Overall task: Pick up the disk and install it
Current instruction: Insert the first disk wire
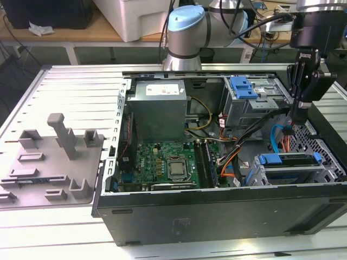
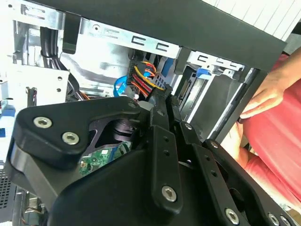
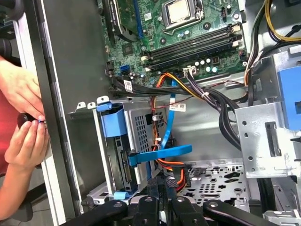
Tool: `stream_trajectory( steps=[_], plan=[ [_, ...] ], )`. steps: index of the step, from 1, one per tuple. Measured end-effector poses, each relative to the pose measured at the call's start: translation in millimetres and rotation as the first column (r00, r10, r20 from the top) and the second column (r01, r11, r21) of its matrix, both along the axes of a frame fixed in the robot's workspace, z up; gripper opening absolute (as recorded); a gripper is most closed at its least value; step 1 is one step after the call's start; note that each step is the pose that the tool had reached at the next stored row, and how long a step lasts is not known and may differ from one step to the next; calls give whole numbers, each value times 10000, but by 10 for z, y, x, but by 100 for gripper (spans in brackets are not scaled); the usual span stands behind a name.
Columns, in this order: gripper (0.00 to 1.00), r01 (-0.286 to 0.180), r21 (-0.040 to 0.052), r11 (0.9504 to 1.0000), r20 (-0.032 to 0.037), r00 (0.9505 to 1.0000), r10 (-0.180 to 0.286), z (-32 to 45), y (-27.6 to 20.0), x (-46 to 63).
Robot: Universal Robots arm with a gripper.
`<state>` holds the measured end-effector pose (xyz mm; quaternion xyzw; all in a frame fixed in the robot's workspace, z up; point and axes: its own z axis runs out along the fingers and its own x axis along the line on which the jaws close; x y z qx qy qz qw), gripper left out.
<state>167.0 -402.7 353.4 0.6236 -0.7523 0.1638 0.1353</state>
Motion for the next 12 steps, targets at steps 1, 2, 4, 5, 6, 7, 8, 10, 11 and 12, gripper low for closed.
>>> stream_trajectory(
  steps=[1,2,4,5,6,7,8,10,11,12],
  plan=[
    [17,-29,90,10000,14,10000,28,0,-22,-2],
    [17,-54,193,9998,32,10000,53,0,-55,-6],
    [17,-94,301,9995,52,9999,93,0,-129,-19],
    [17,-111,346,9993,60,9999,109,0,-161,-25],
    [17,-126,392,9992,67,9999,123,0,-190,-31],
    [17,-135,424,9990,72,9999,132,-1,-208,-35],
    [17,-145,456,9989,76,9999,142,0,-227,-39],
    [17,-168,539,9984,83,9998,164,0,-273,-49],
    [17,-178,569,9982,86,9998,173,0,-291,-53],
    [17,-191,614,9979,90,9998,186,0,-317,-58]
  ],
)
